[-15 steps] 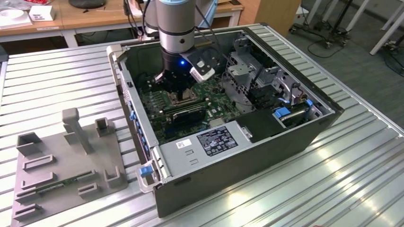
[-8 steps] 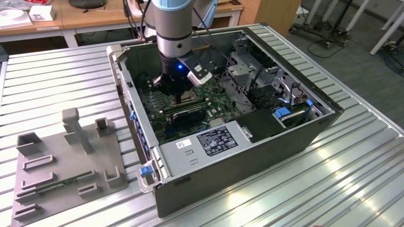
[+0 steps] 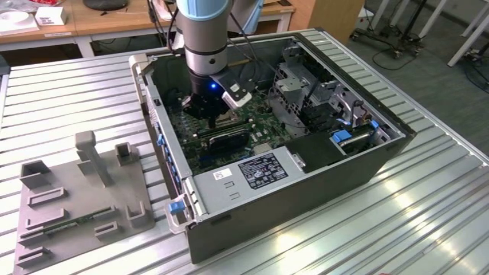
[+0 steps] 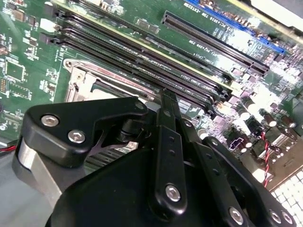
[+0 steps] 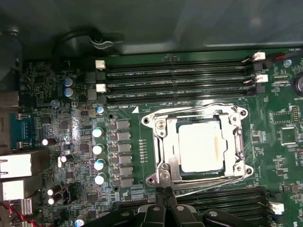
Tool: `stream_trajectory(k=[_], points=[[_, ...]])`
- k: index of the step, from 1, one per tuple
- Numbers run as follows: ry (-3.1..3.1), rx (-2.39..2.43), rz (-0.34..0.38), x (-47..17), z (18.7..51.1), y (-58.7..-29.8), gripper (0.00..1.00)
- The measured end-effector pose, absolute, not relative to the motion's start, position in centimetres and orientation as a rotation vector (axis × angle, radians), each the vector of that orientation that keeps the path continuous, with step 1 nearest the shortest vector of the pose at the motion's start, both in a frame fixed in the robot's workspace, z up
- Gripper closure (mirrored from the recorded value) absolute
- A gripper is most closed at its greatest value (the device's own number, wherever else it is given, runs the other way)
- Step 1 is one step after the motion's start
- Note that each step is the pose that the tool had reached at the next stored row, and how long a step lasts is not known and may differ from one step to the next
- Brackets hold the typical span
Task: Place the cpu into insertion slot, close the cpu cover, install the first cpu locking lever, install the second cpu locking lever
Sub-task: 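Install the second cpu locking lever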
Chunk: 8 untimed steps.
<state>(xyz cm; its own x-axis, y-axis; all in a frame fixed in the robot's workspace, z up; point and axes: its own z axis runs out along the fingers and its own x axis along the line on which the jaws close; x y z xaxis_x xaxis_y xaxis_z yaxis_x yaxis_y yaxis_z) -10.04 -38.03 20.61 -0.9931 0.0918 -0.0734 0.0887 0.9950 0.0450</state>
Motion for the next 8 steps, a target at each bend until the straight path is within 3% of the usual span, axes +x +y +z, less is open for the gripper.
stream_trajectory(k=[8], points=[[3.06,0.139,0.065,-10.16,20.55,-38.03,0.89]])
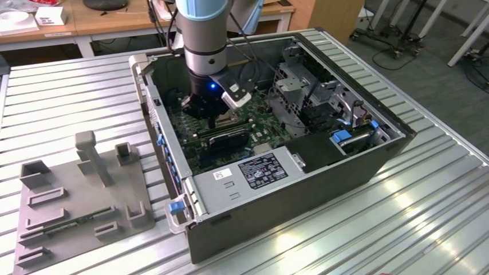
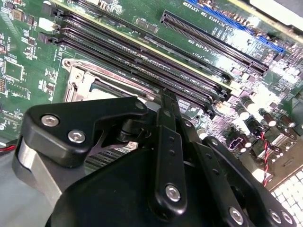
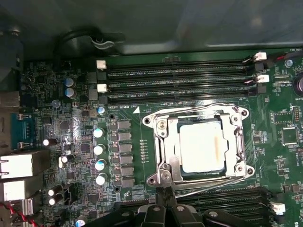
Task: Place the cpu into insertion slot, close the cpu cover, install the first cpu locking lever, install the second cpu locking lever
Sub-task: 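Install the second cpu locking lever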
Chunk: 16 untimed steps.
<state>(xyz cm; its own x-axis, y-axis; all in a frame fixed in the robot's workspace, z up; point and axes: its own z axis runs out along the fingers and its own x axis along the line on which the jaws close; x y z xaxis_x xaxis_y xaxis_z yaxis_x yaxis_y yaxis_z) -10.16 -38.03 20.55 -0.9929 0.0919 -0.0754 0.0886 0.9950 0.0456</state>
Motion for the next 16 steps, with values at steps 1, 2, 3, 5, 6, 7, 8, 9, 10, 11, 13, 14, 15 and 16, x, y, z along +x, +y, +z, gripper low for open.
stream_trajectory(k=[1,2,3,5,6,7,8,9,10,11,13,14,15,16], points=[[3.059,0.139,0.065,-10.2,20.52,-38.03,0.89],[3.057,0.138,0.066,-10.24,20.46,-38.03,0.89],[3.054,0.138,0.072,-10.27,20.43,-38.04,0.89],[3.047,0.139,0.095,-10.27,20.41,-38.03,0.89],[3.047,0.139,0.101,-10.28,20.42,-38.03,0.89],[3.046,0.139,0.106,-10.28,20.42,-38.03,0.89],[3.045,0.139,0.111,-10.28,20.41,-38.03,0.89],[3.045,0.14,0.113,-10.28,20.4,-38.03,0.89],[3.045,0.139,0.113,-10.28,20.4,-38.03,0.89],[3.044,0.139,0.113,-10.29,20.39,-38.02,0.89],[3.044,0.139,0.113,-10.4,20.35,-38.03,0.89],[3.043,0.139,0.113,-10.48,20.32,-38.03,0.89],[3.042,0.139,0.113,-10.57,20.29,-38.03,0.89],[3.041,0.139,0.113,-10.65,20.25,-38.03,0.89]])
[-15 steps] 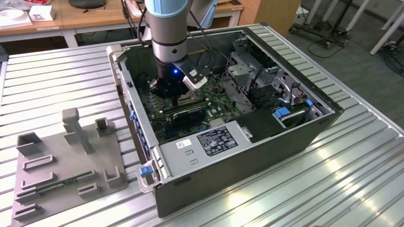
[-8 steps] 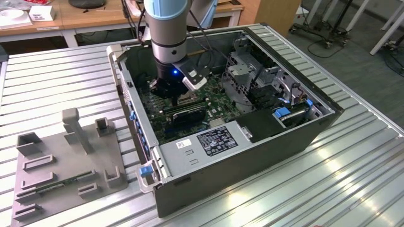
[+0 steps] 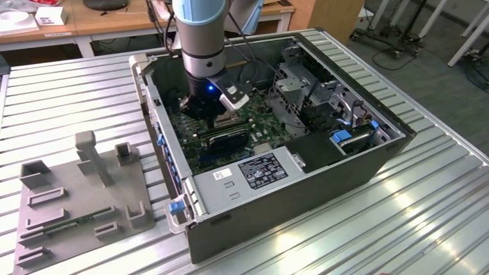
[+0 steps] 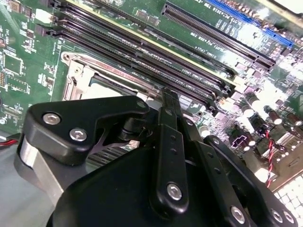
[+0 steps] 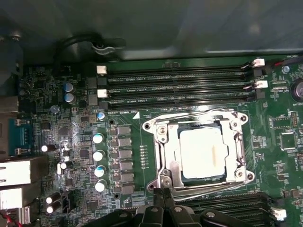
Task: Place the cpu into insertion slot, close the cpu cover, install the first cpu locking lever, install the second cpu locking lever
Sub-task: 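Install the second cpu locking lever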
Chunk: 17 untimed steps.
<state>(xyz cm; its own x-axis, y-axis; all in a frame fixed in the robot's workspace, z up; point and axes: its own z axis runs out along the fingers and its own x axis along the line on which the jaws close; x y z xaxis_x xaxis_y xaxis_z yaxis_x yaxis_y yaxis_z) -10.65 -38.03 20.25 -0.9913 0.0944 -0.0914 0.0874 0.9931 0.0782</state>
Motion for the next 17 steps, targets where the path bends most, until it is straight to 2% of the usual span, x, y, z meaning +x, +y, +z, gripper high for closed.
stream_trajectory(k=[17], points=[[3.024,0.139,0.139,-10.92,19.62,-38.03,0.89]])
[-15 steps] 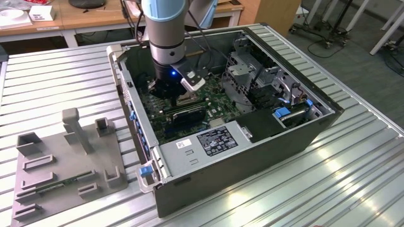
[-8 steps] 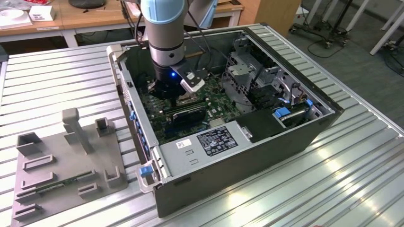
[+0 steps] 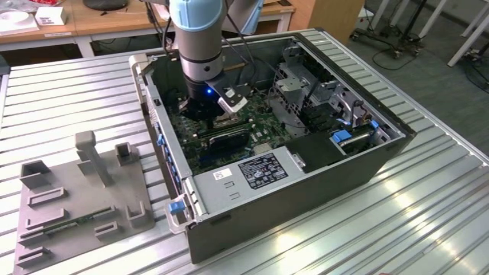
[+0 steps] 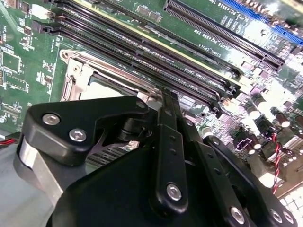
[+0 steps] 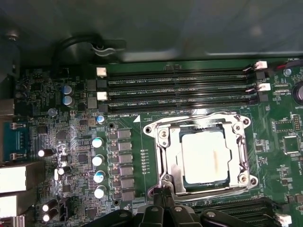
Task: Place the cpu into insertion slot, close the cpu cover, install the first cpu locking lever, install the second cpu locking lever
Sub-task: 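Install the second cpu locking lever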
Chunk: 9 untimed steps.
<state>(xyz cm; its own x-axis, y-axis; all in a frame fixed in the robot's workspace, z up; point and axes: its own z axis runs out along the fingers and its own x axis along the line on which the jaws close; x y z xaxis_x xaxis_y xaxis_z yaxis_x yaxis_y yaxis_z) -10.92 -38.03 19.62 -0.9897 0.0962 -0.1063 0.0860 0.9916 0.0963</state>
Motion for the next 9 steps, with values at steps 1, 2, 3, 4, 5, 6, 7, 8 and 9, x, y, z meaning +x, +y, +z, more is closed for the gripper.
stream_trajectory(k=[1,2,3,4,5,6,7,8,9], points=[[3.024,0.139,0.139,-10.96,19.59,-38.04,0.89],[3.024,0.139,0.139,-11.0,19.56,-38.04,0.89],[3.024,0.139,0.138,-11.04,19.54,-38.04,0.89],[3.024,0.139,0.139,-11.07,19.52,-38.03,0.89],[3.024,0.139,0.139,-11.09,19.51,-38.03,0.89],[3.024,0.139,0.139,-11.1,19.49,-38.03,0.89],[3.024,0.139,0.139,-11.13,19.48,-38.03,0.89],[3.024,0.139,0.139,-11.14,19.47,-38.03,0.89],[3.024,0.139,0.139,-11.16,19.46,-38.03,0.89]])
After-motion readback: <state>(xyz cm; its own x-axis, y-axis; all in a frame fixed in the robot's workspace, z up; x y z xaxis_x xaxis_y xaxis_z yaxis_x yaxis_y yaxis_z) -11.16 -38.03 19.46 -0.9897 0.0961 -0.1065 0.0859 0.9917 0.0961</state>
